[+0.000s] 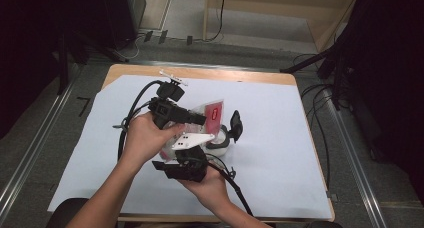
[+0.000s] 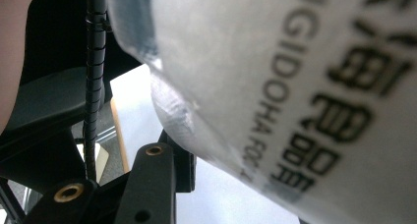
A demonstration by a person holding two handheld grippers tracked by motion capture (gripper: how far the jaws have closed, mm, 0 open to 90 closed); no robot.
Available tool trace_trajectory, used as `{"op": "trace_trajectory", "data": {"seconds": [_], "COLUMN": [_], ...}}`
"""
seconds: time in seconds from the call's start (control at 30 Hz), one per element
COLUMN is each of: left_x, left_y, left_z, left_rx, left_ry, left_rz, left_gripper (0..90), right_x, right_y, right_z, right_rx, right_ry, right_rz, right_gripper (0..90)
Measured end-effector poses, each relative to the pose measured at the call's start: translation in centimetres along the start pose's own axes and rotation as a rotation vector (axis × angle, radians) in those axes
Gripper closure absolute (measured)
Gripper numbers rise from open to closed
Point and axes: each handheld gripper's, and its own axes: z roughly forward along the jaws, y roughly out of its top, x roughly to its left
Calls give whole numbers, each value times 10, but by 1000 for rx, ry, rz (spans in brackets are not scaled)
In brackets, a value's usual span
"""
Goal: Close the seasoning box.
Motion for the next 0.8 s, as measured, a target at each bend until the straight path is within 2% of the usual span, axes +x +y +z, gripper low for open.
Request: {"op": "trace_trajectory", "data": {"seconds": [0.8], "left_x": [-1], "left_y": [0], "left_z": [-1], "left_rx": [9], "left_ry": [-2], "left_rz": [1], "left_gripper": [704], "right_x": [3], "right_y": [1], "right_z": [-1], "right_rx": [5], "right_ry": [10], "right_rz": [8], "right_gripper": [635]}}
